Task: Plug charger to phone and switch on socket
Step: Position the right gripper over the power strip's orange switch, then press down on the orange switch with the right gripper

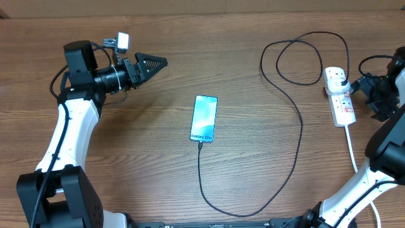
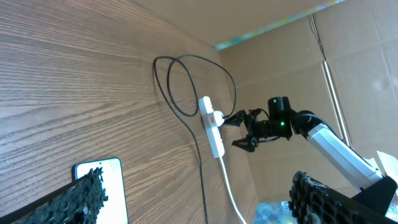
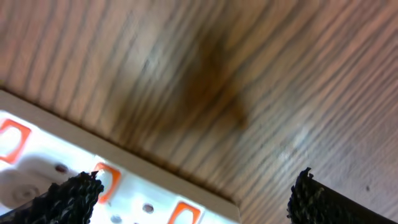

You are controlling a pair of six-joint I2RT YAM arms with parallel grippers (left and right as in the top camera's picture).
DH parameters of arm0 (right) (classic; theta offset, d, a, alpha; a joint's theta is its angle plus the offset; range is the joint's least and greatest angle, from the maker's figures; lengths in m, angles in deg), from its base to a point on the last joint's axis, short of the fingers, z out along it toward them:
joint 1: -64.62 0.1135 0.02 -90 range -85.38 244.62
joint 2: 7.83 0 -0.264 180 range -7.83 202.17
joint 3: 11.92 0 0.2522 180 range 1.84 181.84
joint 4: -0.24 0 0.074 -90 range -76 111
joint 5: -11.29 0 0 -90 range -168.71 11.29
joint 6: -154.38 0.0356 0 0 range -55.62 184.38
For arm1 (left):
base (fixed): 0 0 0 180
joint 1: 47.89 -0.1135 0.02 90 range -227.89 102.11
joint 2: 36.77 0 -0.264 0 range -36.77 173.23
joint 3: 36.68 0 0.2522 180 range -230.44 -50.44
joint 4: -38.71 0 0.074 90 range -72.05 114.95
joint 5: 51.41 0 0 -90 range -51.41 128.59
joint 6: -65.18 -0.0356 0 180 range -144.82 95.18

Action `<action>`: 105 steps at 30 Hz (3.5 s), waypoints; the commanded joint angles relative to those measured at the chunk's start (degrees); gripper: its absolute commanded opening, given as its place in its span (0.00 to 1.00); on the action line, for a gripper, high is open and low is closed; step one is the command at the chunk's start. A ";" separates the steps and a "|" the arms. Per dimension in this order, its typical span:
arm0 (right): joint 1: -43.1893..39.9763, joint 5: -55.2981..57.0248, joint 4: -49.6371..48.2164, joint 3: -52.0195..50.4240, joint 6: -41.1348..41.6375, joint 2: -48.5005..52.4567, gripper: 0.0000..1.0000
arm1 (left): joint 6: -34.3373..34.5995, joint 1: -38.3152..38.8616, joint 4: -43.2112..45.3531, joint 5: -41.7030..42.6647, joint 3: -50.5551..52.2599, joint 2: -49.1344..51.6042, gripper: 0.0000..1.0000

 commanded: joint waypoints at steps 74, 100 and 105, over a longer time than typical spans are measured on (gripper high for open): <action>-0.59 -9.46 -2.05 -6.19 -0.07 0.22 1.00 | -0.94 0.13 0.09 -0.33 -0.70 -0.96 1.00; -0.61 -7.04 1.14 -6.29 -7.45 0.22 1.00 | -0.94 0.13 0.09 -0.33 -0.70 -0.96 1.00; -0.61 -6.03 2.86 -4.96 -7.39 0.15 1.00 | -0.94 0.13 0.07 -0.33 -0.70 -0.96 1.00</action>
